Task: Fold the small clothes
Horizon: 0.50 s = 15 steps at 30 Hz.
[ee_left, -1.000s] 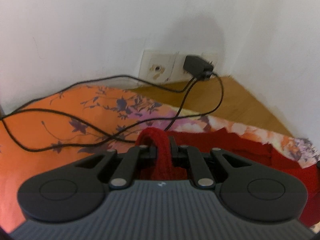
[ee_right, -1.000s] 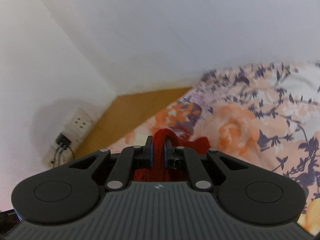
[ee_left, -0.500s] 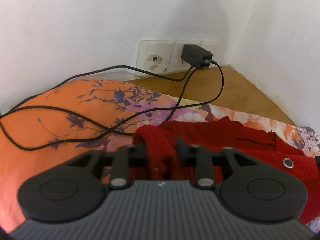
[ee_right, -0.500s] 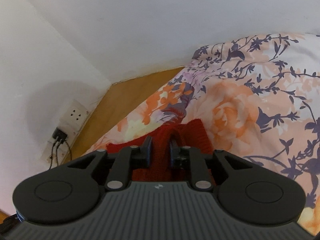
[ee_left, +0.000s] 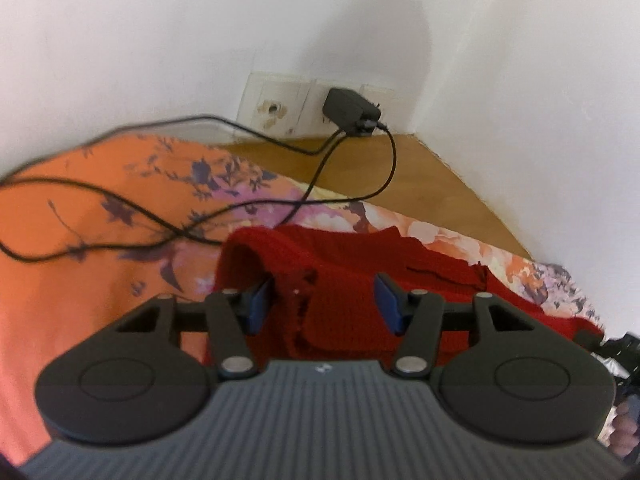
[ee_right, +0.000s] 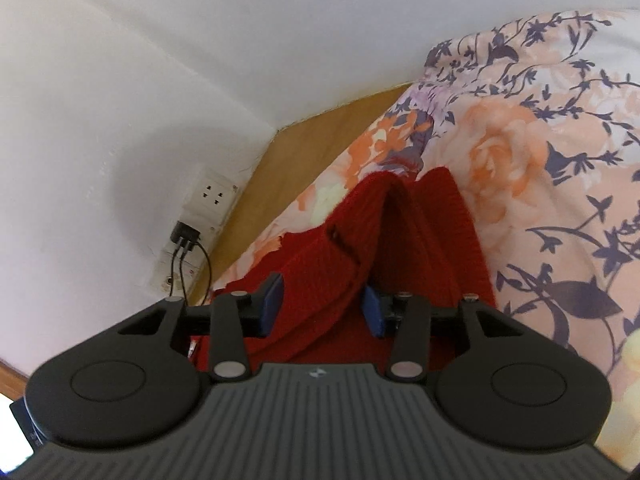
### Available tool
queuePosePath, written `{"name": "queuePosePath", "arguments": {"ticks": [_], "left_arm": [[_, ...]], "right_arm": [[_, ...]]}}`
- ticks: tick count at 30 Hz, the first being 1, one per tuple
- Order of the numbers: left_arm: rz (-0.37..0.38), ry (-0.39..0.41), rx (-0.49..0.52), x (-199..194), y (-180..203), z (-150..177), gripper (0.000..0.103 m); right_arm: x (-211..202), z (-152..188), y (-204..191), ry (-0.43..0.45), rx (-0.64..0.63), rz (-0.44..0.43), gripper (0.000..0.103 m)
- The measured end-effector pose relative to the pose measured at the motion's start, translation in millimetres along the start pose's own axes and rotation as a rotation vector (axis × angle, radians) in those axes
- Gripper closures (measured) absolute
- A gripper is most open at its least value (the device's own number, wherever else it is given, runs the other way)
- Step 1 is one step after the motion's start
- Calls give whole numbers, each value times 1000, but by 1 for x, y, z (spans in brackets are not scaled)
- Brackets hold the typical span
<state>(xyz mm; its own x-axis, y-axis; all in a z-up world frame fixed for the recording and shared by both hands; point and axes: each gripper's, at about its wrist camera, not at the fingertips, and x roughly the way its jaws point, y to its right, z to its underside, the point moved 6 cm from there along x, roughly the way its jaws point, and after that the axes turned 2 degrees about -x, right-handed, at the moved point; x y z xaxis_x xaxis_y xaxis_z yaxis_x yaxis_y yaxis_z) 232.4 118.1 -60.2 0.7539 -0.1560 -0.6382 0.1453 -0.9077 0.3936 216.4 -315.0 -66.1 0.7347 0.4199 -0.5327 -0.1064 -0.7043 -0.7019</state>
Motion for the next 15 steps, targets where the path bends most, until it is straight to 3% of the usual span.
{"name": "queuePosePath", "arguments": {"ticks": [3,5,15], "left_arm": [[-5,-11,1,9,0,0,88],[-13,-6,-15,12,-1,-3,89],[-65,95,16,27,-1,-28,88]], "right_arm": [[8,-2,-3,-3,-23,23,78],[12,-5,-4,-4,-19,17,93],[46,-42,-13,49,-82,9,94]]}}
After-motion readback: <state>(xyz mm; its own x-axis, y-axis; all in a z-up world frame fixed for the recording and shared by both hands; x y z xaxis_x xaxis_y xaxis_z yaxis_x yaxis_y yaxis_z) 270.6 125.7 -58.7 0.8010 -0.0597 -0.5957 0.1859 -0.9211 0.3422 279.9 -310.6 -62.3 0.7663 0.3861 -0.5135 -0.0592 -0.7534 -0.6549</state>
